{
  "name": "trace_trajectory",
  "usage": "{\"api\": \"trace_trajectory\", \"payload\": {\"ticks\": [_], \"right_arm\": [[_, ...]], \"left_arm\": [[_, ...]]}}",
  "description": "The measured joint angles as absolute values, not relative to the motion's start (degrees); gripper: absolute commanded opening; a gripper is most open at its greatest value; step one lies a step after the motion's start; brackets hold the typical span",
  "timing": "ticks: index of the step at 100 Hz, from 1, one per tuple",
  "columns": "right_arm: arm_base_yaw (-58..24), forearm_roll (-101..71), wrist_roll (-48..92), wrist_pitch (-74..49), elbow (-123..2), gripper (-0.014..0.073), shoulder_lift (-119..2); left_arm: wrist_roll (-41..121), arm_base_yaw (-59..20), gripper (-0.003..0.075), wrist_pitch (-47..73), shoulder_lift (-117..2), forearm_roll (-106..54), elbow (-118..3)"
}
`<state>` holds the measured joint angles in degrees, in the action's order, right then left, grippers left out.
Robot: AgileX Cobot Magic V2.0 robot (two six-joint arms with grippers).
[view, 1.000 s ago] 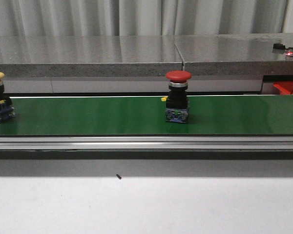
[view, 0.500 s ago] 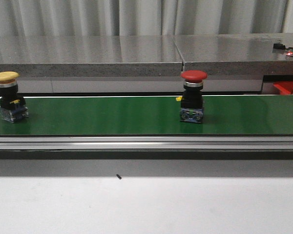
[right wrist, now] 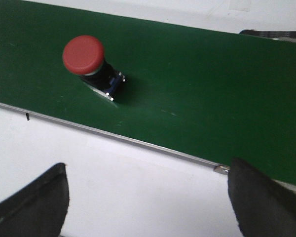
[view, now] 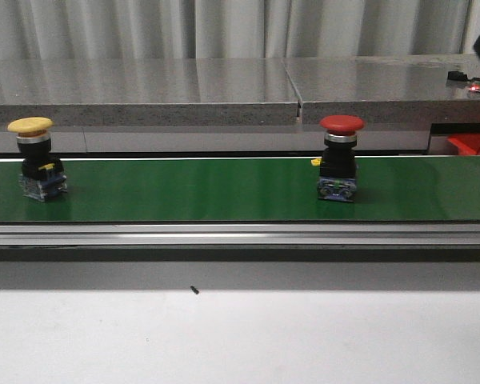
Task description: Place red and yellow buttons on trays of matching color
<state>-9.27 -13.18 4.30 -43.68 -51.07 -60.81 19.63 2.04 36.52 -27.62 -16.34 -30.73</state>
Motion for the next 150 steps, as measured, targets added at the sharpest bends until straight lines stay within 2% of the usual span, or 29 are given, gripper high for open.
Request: {"api": "trace_trajectory", "payload": {"ticks": [38, 93, 101, 116, 121, 150], "right_arm": [[-13.78, -13.28, 4.39, -41.23, -60.16, 0.0647, -77.05], [-13.88, -13.16, 6.42, -39.82, -66.74, 0.0639, -90.57], [-13.88, -13.16, 6.53, -39.68, -66.74, 0.0571, -92.05], [-13.88, -13.16, 6.53, -39.5, -66.74, 0.0273, -92.91], [-13.88, -13.13, 6.64, -39.5, -66.74, 0.0212, -92.91], [-11.82, -12.89, 6.64, -44.38, -70.23, 0.0199, -92.91]], "left_arm": [[19.63, 2.04, -0.002, 36.48, -27.62, -16.34, -30.73], [19.63, 2.04, -0.002, 36.39, -27.62, -16.34, -30.73], [19.63, 2.04, -0.002, 36.39, -27.62, -16.34, -30.73], [19.63, 2.04, -0.002, 36.39, -27.62, -16.34, -30.73], [19.63, 2.04, -0.002, 36.39, -27.62, -16.34, -30.73], [19.63, 2.04, -0.002, 36.39, -27.62, -16.34, -30.73]]}}
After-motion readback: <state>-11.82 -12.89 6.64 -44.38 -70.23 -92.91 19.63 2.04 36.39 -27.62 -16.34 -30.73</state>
